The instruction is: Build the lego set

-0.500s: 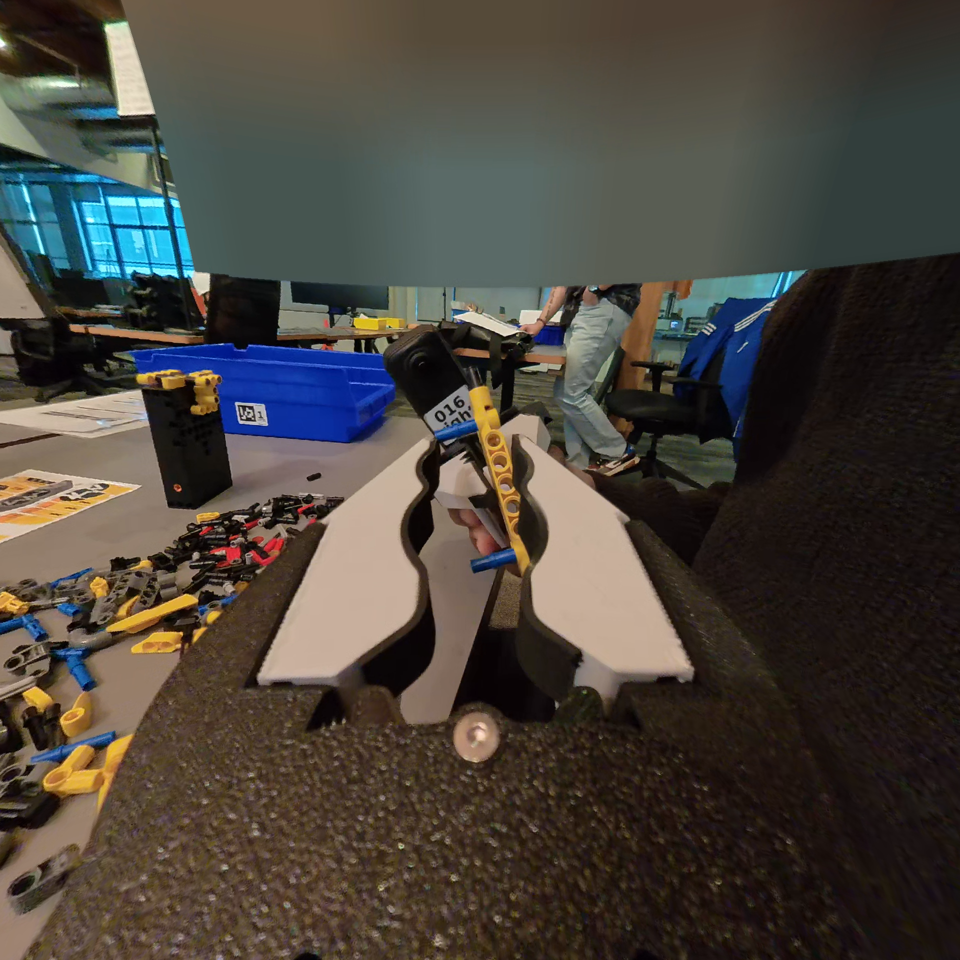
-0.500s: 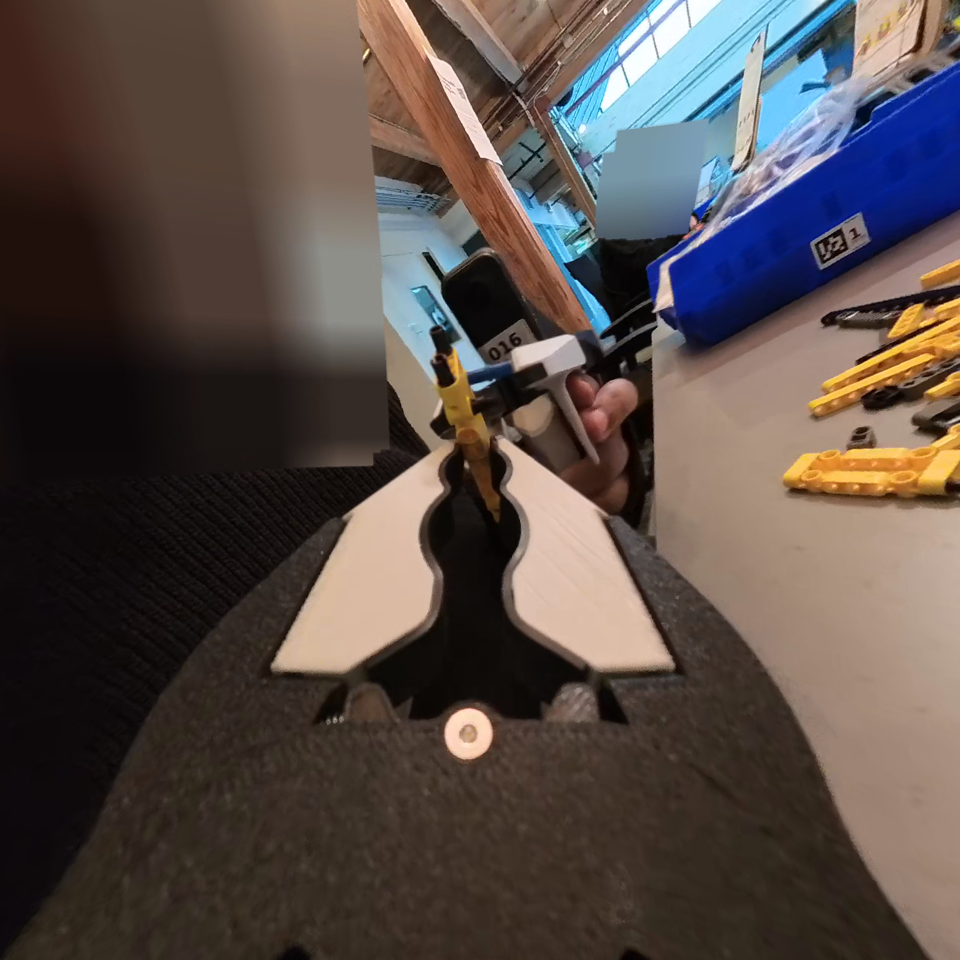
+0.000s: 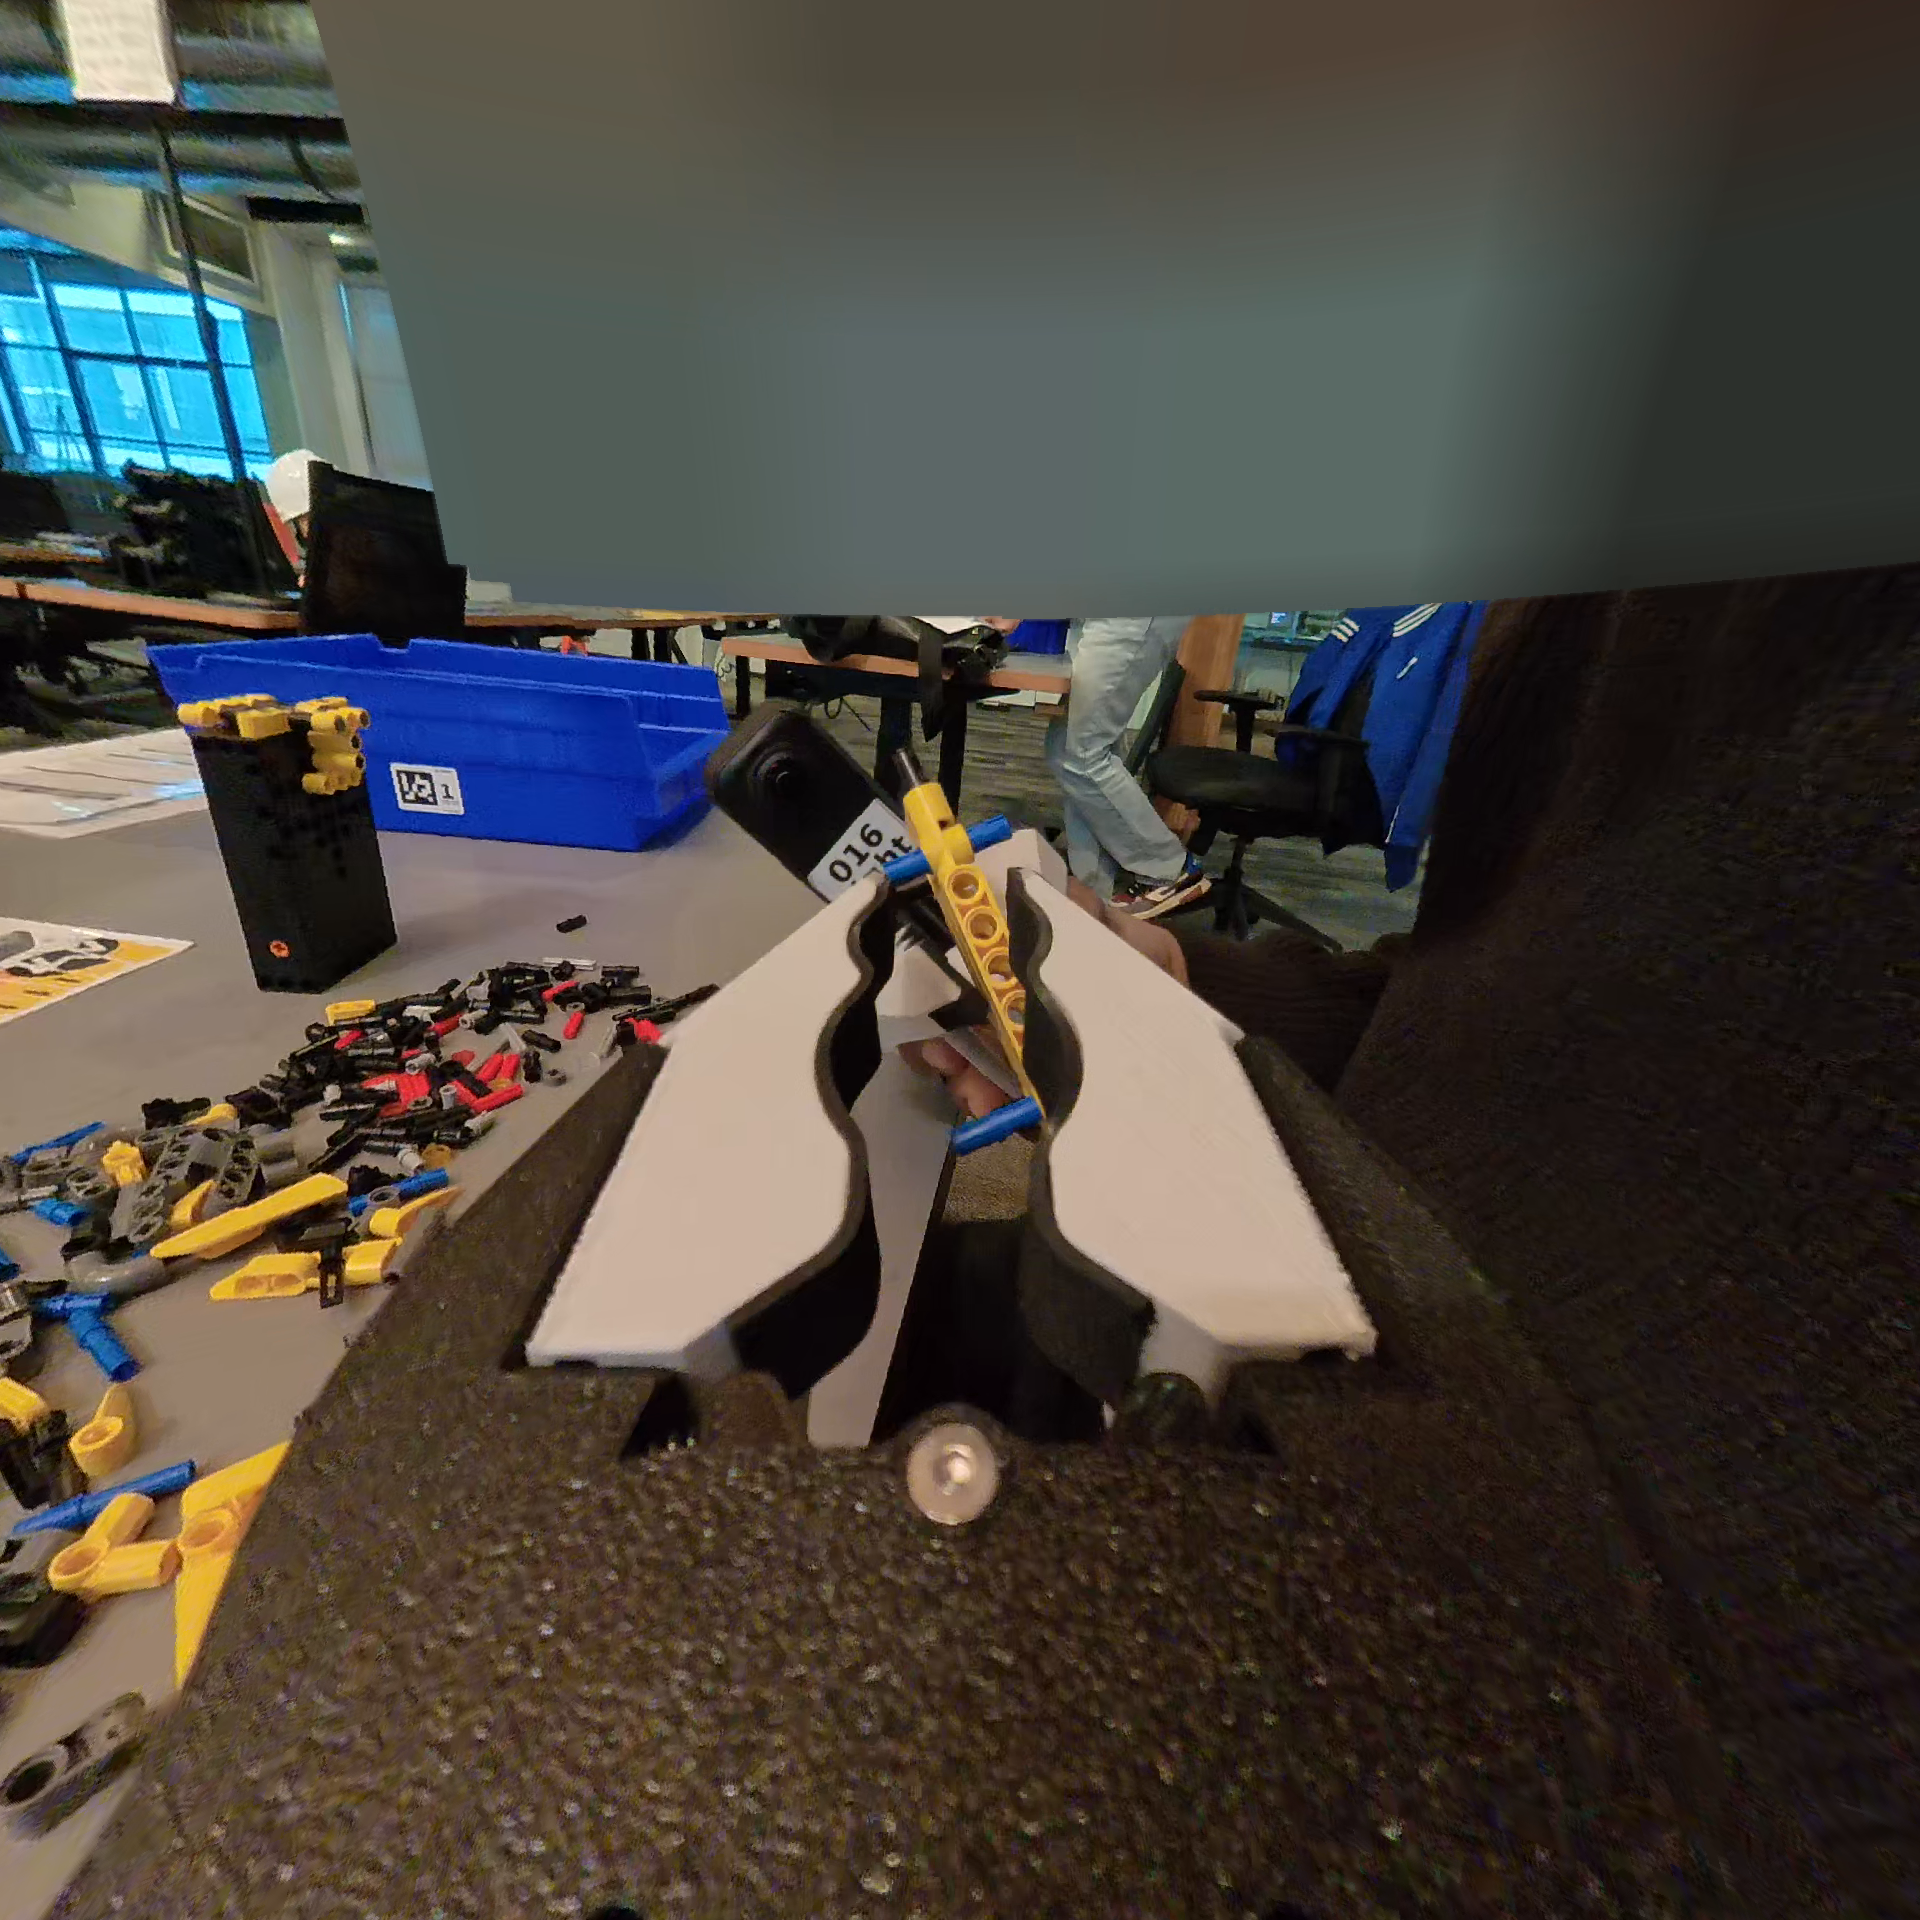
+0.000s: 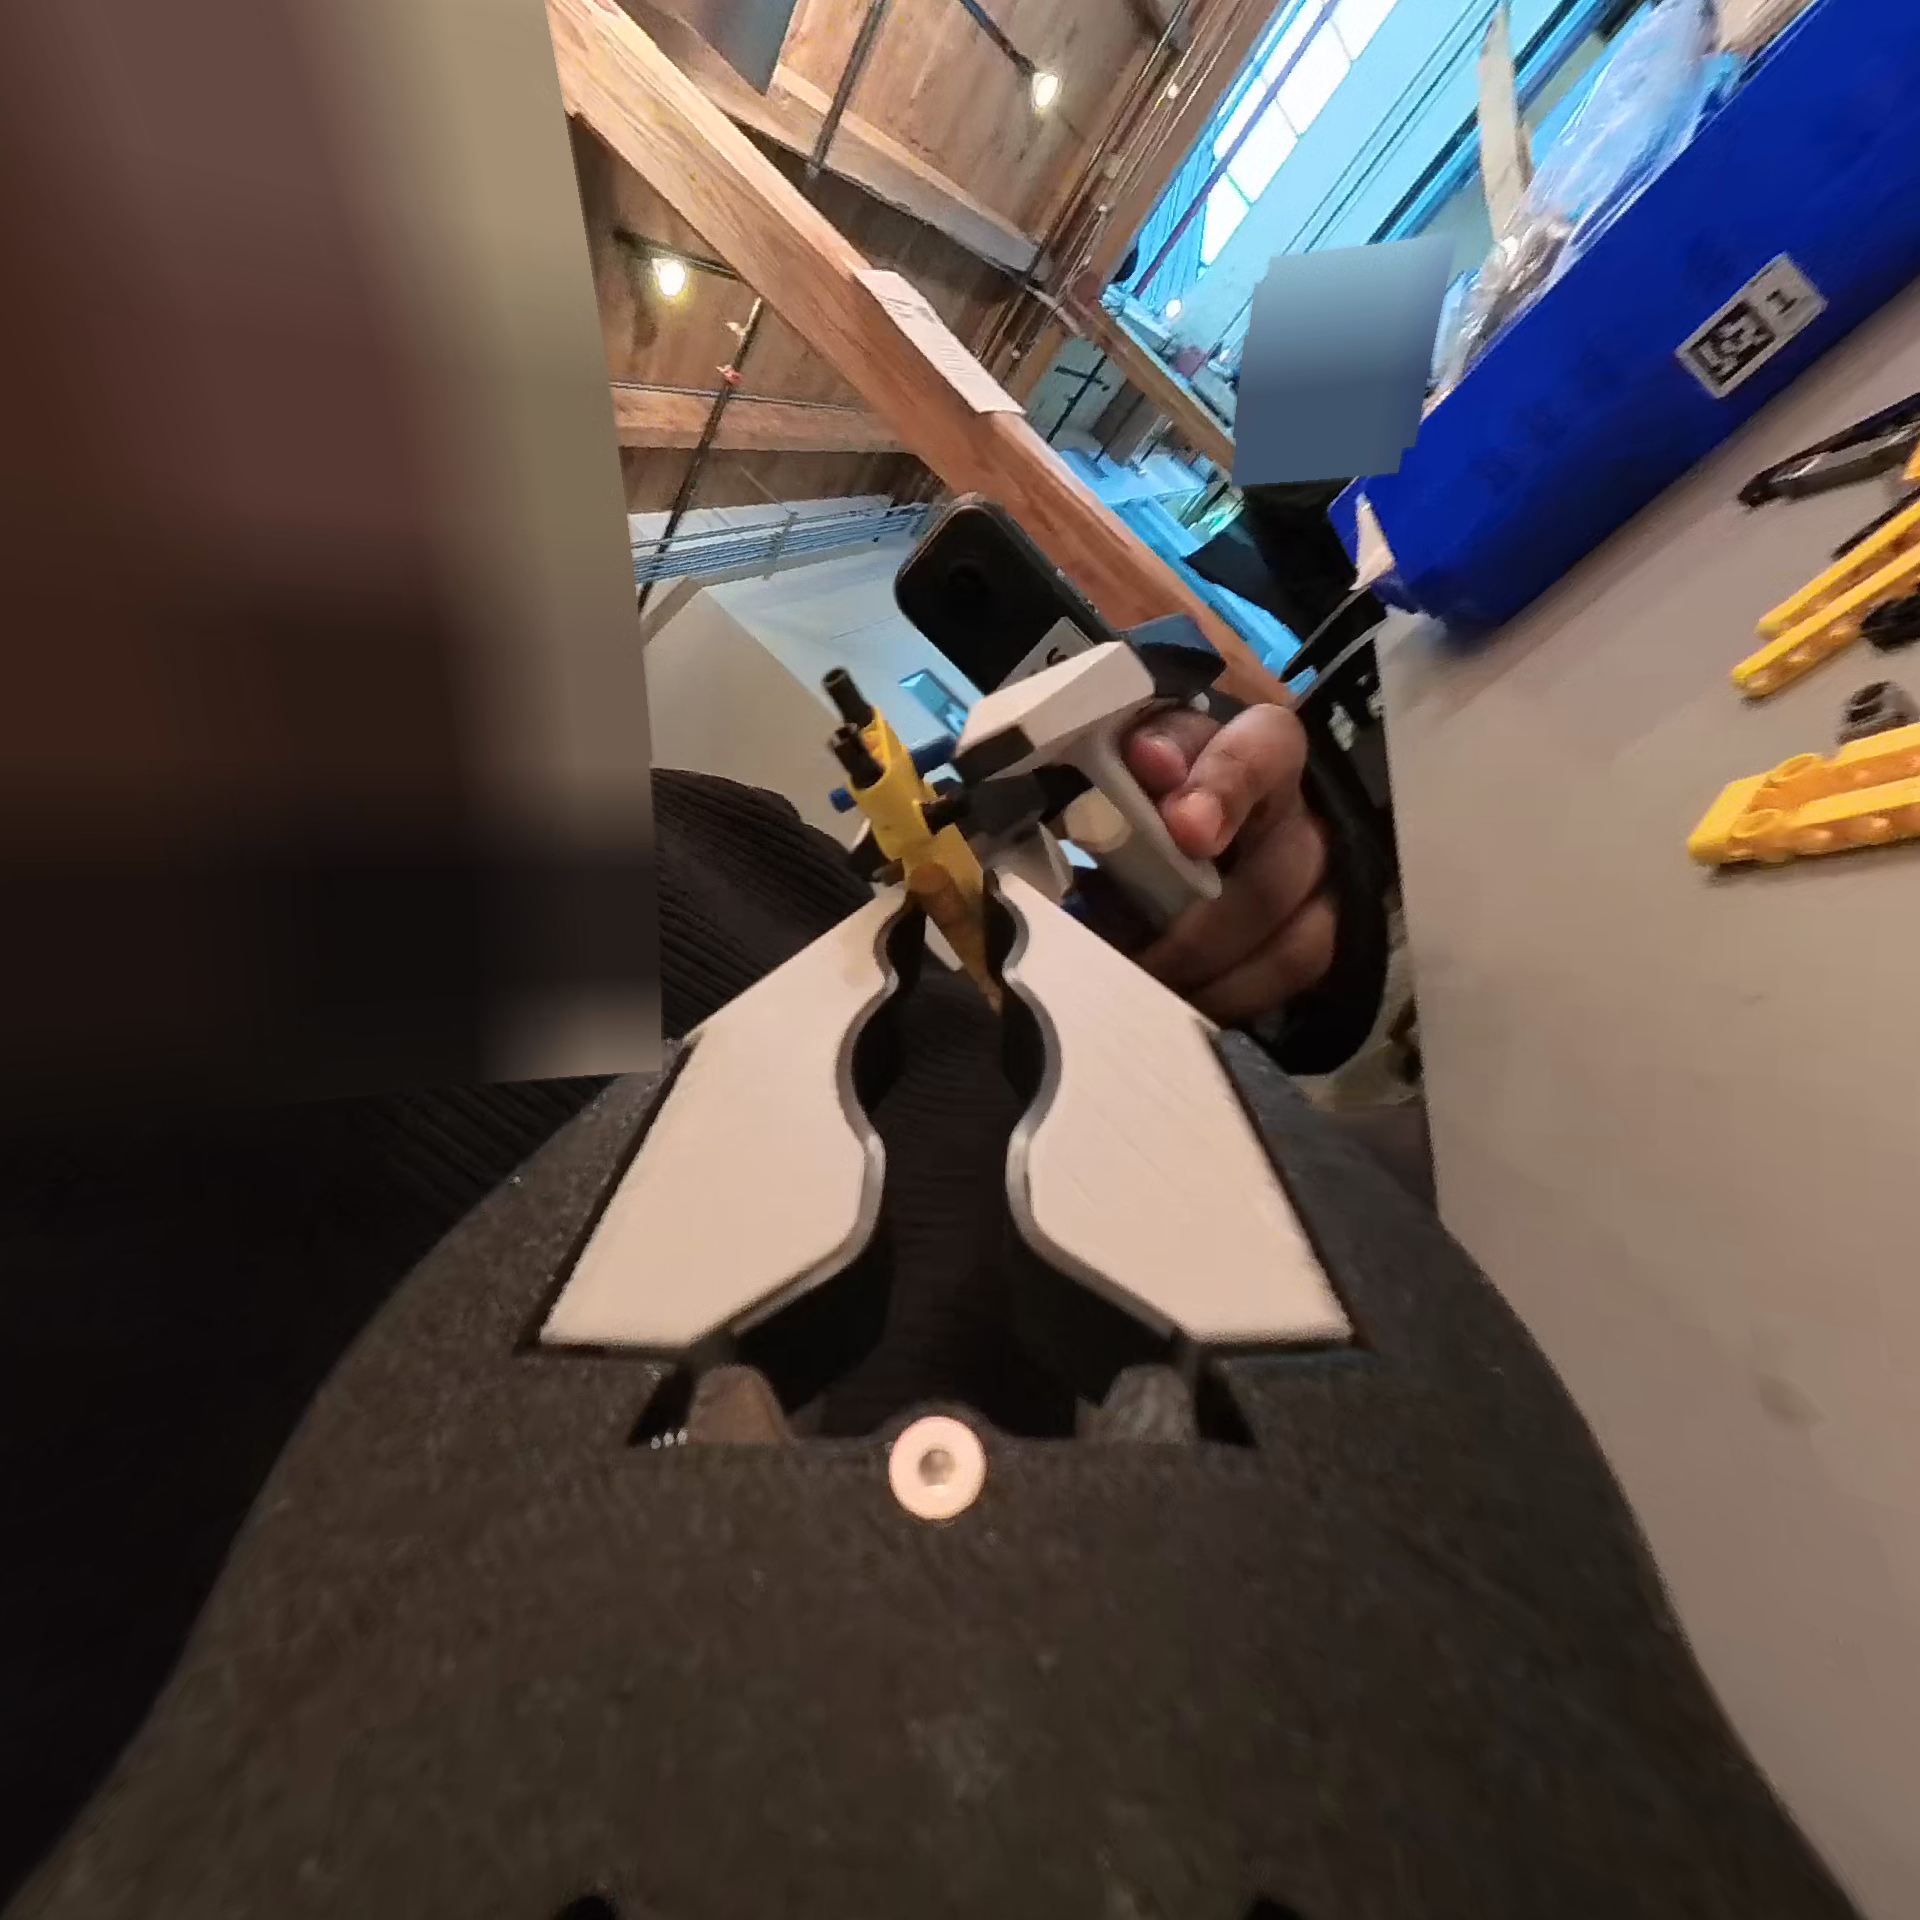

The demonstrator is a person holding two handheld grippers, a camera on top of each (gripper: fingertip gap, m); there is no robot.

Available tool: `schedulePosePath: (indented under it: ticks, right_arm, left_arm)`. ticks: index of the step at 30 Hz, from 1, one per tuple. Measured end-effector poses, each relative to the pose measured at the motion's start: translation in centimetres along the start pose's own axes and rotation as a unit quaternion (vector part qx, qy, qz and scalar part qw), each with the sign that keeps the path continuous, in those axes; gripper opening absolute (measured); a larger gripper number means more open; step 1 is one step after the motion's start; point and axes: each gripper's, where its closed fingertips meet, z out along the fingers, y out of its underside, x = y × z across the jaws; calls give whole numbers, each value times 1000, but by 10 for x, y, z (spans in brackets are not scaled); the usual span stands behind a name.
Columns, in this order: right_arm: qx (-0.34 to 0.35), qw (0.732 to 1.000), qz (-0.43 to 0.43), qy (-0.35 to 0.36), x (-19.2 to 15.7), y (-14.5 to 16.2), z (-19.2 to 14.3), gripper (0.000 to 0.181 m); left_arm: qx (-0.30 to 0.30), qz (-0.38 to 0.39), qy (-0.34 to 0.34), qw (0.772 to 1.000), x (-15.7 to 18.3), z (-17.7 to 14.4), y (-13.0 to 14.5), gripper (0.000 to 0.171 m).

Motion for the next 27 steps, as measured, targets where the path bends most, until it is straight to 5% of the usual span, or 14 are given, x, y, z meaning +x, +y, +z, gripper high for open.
schedulePosePath:
  ticks: [8, 15, 27]
  right_arm:
    - [54, 991, -116, 40, -9, -31, -16, 6]
    - [128, 970, -201, 36, -31, -52, -35, 6]
    - [123, 974, -190, 19, -25, -47, -16, 7]
  left_arm:
    - [15, -1, -38, 999, -12, -2, -5, 32]
    - [56, -78, -35, 995, -14, 4, -5, 35]
    - [48, -77, -31, 995, -4, 10, -2, 26]
